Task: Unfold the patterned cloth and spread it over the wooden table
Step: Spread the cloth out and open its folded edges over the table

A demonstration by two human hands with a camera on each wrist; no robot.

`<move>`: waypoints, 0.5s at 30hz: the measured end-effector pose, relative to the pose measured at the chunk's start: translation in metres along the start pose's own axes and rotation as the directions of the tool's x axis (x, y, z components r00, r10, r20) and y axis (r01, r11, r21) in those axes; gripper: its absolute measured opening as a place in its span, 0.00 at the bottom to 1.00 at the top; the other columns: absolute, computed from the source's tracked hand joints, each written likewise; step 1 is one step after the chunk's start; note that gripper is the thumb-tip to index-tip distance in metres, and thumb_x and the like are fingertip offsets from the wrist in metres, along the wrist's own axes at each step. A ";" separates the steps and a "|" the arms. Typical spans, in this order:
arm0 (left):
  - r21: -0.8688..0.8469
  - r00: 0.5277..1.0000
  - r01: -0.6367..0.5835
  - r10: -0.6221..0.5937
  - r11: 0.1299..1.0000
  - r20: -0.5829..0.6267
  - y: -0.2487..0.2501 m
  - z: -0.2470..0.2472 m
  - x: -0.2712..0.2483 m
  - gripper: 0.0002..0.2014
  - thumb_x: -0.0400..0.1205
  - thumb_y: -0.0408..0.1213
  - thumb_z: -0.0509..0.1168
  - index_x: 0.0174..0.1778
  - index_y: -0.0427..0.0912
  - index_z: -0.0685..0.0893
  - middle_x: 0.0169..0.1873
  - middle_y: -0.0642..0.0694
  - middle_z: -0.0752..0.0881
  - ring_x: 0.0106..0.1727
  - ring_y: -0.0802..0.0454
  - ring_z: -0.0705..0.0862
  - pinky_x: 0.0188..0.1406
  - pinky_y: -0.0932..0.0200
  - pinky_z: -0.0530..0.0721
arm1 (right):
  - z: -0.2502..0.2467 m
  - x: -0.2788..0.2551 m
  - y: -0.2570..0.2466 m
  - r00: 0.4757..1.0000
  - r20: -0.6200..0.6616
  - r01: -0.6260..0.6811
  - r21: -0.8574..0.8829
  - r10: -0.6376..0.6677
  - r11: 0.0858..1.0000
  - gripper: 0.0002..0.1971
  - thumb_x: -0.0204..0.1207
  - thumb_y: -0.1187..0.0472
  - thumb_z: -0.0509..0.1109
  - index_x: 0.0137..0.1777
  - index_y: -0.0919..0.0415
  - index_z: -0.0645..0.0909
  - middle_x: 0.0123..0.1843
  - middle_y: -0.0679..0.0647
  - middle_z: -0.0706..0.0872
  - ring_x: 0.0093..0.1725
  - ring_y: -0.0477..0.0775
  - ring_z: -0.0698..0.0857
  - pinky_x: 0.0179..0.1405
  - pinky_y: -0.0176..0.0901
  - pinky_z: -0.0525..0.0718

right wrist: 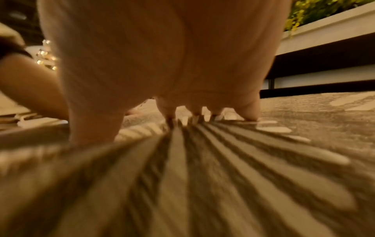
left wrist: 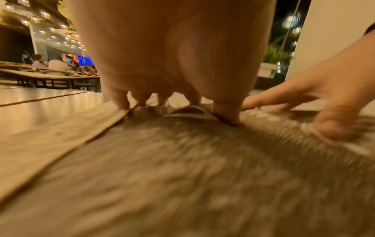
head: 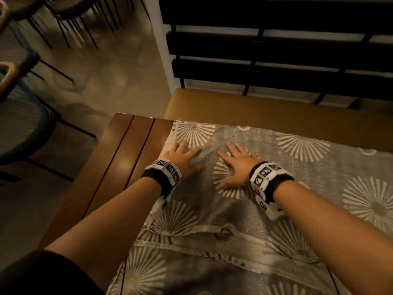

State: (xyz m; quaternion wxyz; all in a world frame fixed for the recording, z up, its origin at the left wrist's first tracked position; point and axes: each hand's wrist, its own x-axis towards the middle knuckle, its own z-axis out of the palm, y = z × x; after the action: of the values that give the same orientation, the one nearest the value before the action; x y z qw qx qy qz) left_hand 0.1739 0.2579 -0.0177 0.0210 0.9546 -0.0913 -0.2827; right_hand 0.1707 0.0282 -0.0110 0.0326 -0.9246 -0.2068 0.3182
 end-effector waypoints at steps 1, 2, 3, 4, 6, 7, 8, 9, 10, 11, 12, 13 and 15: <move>0.021 1.000 0.016 -0.016 1.000 0.014 -0.006 0.002 0.004 0.37 0.78 0.70 0.52 0.81 0.68 0.43 0.85 0.46 0.42 0.84 0.37 0.42 0.81 0.36 0.53 | 0.005 0.000 -0.001 1.000 -0.001 -0.001 -0.013 0.001 1.000 0.58 0.60 0.22 0.66 0.82 0.40 0.35 0.84 0.50 0.29 0.84 0.61 0.34 0.78 0.72 0.40; 0.009 0.999 0.041 -0.042 0.999 0.016 -0.013 0.003 0.007 0.38 0.78 0.70 0.51 0.81 0.68 0.41 0.85 0.47 0.40 0.84 0.38 0.41 0.82 0.36 0.52 | 0.009 0.002 -0.001 1.000 -0.007 0.001 -0.020 -0.001 1.000 0.60 0.58 0.21 0.65 0.82 0.39 0.34 0.84 0.50 0.28 0.83 0.61 0.32 0.77 0.73 0.39; -0.010 0.997 0.070 -0.070 0.997 0.020 -0.018 0.003 0.011 0.38 0.79 0.69 0.51 0.81 0.67 0.40 0.85 0.48 0.39 0.84 0.39 0.40 0.82 0.36 0.51 | 0.012 0.002 0.000 1.000 -0.015 0.004 -0.021 -0.004 1.000 0.60 0.57 0.20 0.65 0.82 0.39 0.34 0.84 0.50 0.28 0.83 0.60 0.32 0.77 0.73 0.38; -0.028 0.994 0.104 -0.103 0.994 0.034 -0.022 0.002 0.013 0.38 0.79 0.68 0.51 0.81 0.67 0.39 0.85 0.49 0.37 0.84 0.38 0.38 0.82 0.35 0.50 | 0.013 0.003 0.000 1.000 -0.021 0.006 -0.019 -0.006 1.000 0.61 0.56 0.19 0.64 0.82 0.39 0.33 0.84 0.49 0.28 0.83 0.60 0.31 0.77 0.74 0.38; -0.036 0.985 0.160 -0.157 0.986 0.072 -0.023 0.000 0.015 0.37 0.81 0.66 0.50 0.81 0.67 0.38 0.84 0.52 0.34 0.83 0.36 0.35 0.82 0.35 0.46 | 0.013 -0.001 -0.001 0.999 -0.035 0.003 -0.031 -0.004 1.000 0.59 0.58 0.19 0.62 0.82 0.40 0.34 0.84 0.49 0.28 0.83 0.59 0.32 0.77 0.73 0.38; -0.010 0.982 0.175 -0.173 0.985 0.073 -0.021 -0.002 0.014 0.36 0.82 0.65 0.50 0.81 0.66 0.38 0.84 0.52 0.34 0.83 0.36 0.35 0.82 0.36 0.45 | 0.012 -0.006 -0.003 0.999 -0.052 0.003 -0.056 -0.006 0.998 0.57 0.62 0.21 0.62 0.83 0.41 0.35 0.84 0.49 0.29 0.84 0.59 0.33 0.78 0.73 0.39; 0.032 0.983 0.178 -0.179 0.984 0.049 -0.017 -0.006 0.011 0.36 0.82 0.63 0.50 0.82 0.65 0.39 0.84 0.50 0.35 0.83 0.36 0.35 0.82 0.36 0.44 | 0.012 -0.013 -0.008 0.997 -0.080 0.009 -0.087 -0.016 0.996 0.53 0.67 0.25 0.62 0.83 0.43 0.36 0.85 0.50 0.30 0.84 0.59 0.34 0.79 0.72 0.40; 0.079 0.986 0.168 -0.168 0.983 0.000 -0.011 -0.009 0.007 0.35 0.83 0.61 0.50 0.83 0.62 0.41 0.85 0.47 0.37 0.84 0.36 0.36 0.82 0.35 0.45 | 0.014 -0.022 -0.015 0.993 -0.110 0.021 -0.109 -0.033 0.994 0.48 0.72 0.29 0.61 0.83 0.44 0.37 0.85 0.50 0.32 0.84 0.59 0.36 0.79 0.71 0.41; 0.116 0.989 0.142 -0.136 0.983 -0.062 -0.005 -0.011 0.001 0.36 0.82 0.60 0.52 0.84 0.58 0.44 0.85 0.44 0.40 0.84 0.36 0.39 0.82 0.34 0.48 | 0.017 -0.033 -0.023 0.990 -0.137 0.031 -0.110 -0.046 0.994 0.44 0.76 0.34 0.61 0.84 0.45 0.39 0.86 0.51 0.34 0.85 0.59 0.38 0.80 0.71 0.43; 0.134 0.990 0.097 -0.081 0.986 -0.118 0.001 -0.012 -0.006 0.36 0.82 0.60 0.54 0.84 0.55 0.49 0.85 0.42 0.44 0.84 0.36 0.43 0.81 0.34 0.52 | 0.021 -0.046 -0.030 0.987 -0.157 0.032 -0.092 -0.047 0.995 0.42 0.77 0.37 0.61 0.84 0.46 0.42 0.86 0.52 0.37 0.85 0.59 0.41 0.80 0.70 0.46; 0.131 0.989 0.021 -0.002 0.991 -0.147 0.008 -0.013 -0.018 0.37 0.80 0.61 0.57 0.83 0.53 0.54 0.84 0.40 0.49 0.84 0.36 0.49 0.80 0.35 0.58 | 0.026 -0.059 -0.035 0.984 -0.173 0.028 -0.064 -0.039 0.998 0.40 0.77 0.38 0.62 0.84 0.48 0.47 0.86 0.53 0.42 0.85 0.59 0.45 0.80 0.69 0.52; 0.110 0.985 -0.080 0.096 0.991 -0.143 0.018 -0.013 -0.033 0.37 0.78 0.63 0.61 0.80 0.51 0.61 0.82 0.39 0.57 0.82 0.37 0.57 0.77 0.37 0.65 | 0.032 -0.072 -0.040 0.982 -0.187 0.020 -0.035 -0.027 0.999 0.40 0.75 0.37 0.62 0.83 0.50 0.53 0.86 0.55 0.48 0.84 0.61 0.51 0.78 0.67 0.59; 0.073 0.953 -0.280 0.286 0.957 -0.098 0.038 -0.007 -0.068 0.34 0.73 0.63 0.67 0.71 0.48 0.73 0.71 0.42 0.73 0.70 0.40 0.74 0.66 0.42 0.78 | 0.043 -0.094 -0.045 0.974 -0.226 0.017 -0.020 -0.021 1.000 0.38 0.70 0.32 0.64 0.76 0.52 0.63 0.79 0.59 0.63 0.76 0.62 0.65 0.70 0.62 0.71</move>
State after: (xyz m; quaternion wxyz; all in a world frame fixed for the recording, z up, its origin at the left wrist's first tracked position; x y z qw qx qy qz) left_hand 0.1153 0.2337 0.0276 0.0385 0.9457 -0.2339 -0.2223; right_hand 0.0614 0.0283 0.0177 0.0505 -0.9531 -0.2134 0.2086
